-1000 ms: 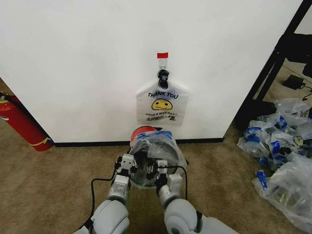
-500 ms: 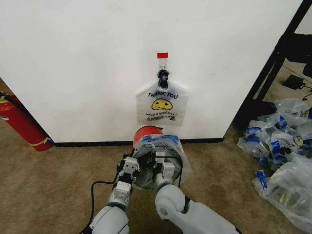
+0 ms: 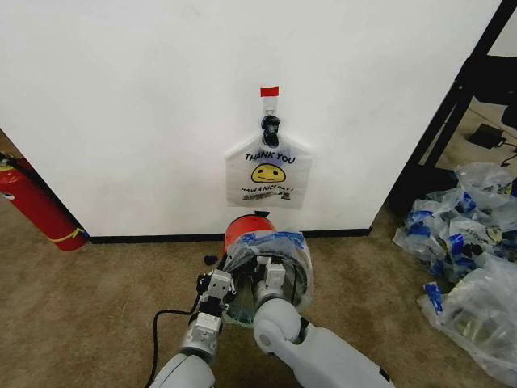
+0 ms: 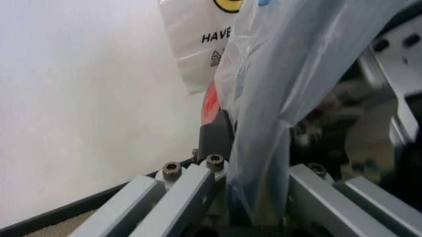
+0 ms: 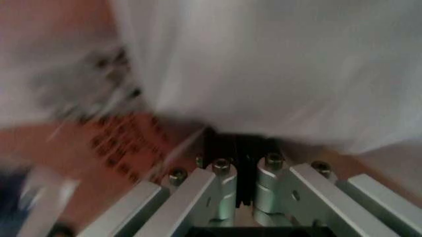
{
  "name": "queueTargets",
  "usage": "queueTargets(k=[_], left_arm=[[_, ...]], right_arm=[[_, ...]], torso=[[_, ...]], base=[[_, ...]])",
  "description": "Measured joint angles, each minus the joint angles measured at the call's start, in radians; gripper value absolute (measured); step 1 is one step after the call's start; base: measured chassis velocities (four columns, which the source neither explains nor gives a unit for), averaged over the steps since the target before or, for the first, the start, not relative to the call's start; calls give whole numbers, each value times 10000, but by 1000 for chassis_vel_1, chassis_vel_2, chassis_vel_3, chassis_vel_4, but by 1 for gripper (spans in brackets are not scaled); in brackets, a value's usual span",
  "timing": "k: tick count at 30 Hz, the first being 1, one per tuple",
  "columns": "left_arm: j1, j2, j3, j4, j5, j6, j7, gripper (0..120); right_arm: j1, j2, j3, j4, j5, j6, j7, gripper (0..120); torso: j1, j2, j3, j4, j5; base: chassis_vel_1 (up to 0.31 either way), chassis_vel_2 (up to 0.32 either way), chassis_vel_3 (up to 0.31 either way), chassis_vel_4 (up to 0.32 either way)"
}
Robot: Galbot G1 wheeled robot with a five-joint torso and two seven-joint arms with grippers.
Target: Pick up the garbage bag from the wall and place it over the trash bin.
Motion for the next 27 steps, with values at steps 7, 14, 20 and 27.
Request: queueTargets(k=[7, 14, 20, 27], left_arm=[[-111, 149, -194, 87, -287, -1, -42, 0], [-86, 17, 35, 11, -303, 0, -41, 0], [37, -77, 210, -224, 7, -1, 97, 0], [288, 7, 206, -484, 256, -80, 255, 0]], right_arm=[[-533, -775, -211, 946, -362, -141, -413, 0], [-679, -1063, 74, 659, -295, -49, -1662, 0], [-183, -685, 124, 74, 14, -45, -1664, 0], [203, -295, 72, -393, 164, 62, -1356, 0]], torso=[[0, 0, 0, -3, 0], [0, 0, 0, -3, 1], [0, 0, 0, 0, 0], [0, 0, 0, 0, 1]], base=[[0, 0, 0, 0], [0, 0, 0, 0], [0, 0, 0, 0], [0, 0, 0, 0]])
